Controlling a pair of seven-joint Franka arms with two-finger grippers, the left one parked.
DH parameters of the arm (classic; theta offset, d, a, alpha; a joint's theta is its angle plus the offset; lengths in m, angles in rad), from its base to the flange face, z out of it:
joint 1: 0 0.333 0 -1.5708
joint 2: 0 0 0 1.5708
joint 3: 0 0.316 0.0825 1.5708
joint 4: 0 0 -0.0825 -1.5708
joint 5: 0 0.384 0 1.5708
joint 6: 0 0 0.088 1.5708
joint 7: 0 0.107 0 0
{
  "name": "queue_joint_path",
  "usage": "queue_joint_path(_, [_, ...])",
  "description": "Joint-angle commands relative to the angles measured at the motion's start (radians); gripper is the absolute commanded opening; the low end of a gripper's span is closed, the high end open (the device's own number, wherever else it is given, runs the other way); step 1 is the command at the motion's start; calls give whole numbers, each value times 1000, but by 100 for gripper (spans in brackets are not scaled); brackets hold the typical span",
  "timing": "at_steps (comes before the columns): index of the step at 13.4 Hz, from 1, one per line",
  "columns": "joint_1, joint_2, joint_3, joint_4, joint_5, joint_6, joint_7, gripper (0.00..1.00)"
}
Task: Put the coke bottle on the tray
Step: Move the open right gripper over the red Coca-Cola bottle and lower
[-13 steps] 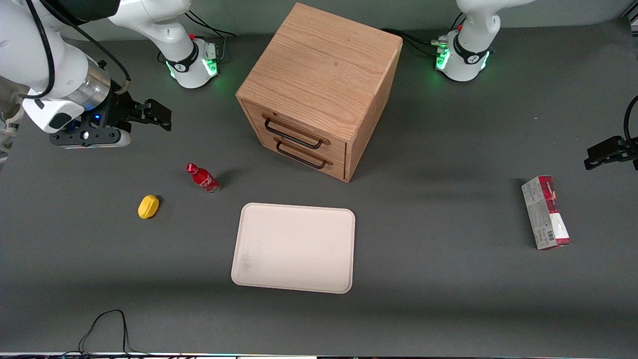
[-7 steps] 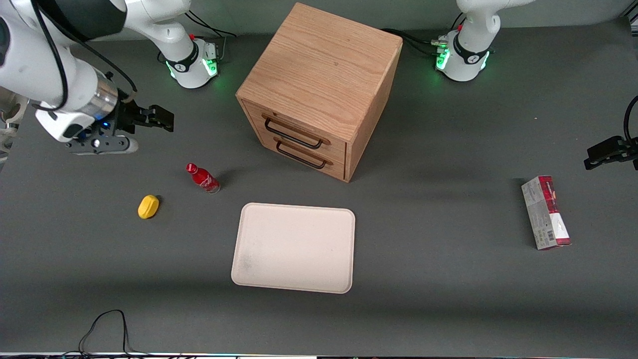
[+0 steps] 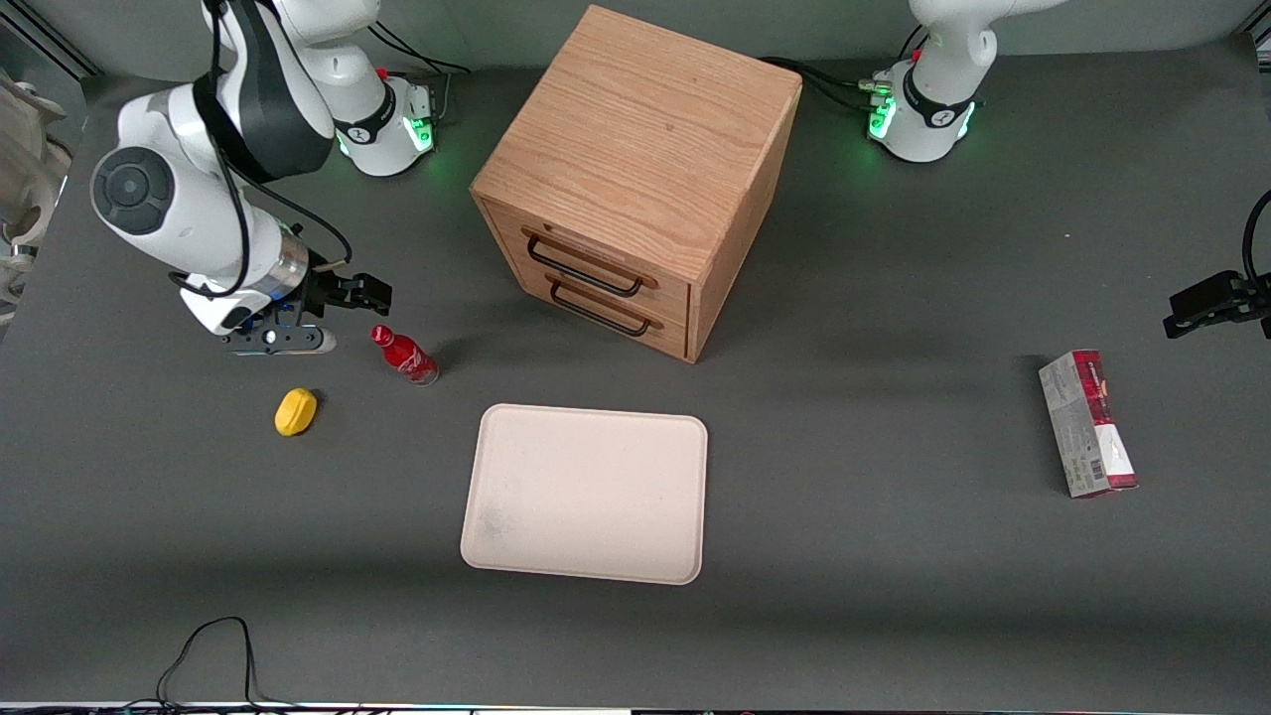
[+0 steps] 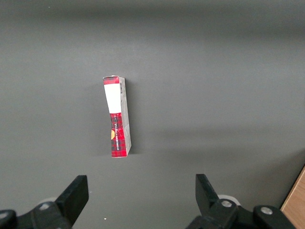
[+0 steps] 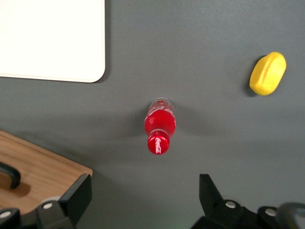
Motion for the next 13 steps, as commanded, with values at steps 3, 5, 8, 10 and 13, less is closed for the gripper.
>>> queue_joint_path(3, [-1, -18, -2, -114, 9, 144, -25, 100])
queue_joint_path(5, [-1, -16, -2, -149, 5, 199, -25, 100])
queue_joint_path(8, [-1, -6, -2, -180, 5, 247, -25, 100])
queue_joint_path(10, [-1, 22, -2, -186, 5, 285, -25, 99])
queue_joint_path(13, [-1, 30, -2, -203, 3, 319, -26, 99])
